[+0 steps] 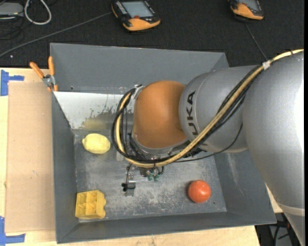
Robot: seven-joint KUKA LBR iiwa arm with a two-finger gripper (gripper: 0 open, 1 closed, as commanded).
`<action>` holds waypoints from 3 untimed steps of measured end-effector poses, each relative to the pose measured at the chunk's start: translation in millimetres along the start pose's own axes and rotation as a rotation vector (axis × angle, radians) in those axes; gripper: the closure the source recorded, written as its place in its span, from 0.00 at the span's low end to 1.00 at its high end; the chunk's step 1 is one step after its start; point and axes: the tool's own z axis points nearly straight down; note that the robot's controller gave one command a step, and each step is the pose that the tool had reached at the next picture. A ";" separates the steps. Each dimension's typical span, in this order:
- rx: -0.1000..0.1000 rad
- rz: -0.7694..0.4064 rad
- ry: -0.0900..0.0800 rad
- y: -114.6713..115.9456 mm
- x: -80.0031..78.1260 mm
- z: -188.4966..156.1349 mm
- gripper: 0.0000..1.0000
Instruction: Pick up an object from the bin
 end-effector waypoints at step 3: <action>0.003 -0.364 -0.014 74.9 60.8 6.1 0.00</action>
Offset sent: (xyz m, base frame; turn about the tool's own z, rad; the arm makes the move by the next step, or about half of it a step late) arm -0.0588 0.0850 -0.0557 -0.0940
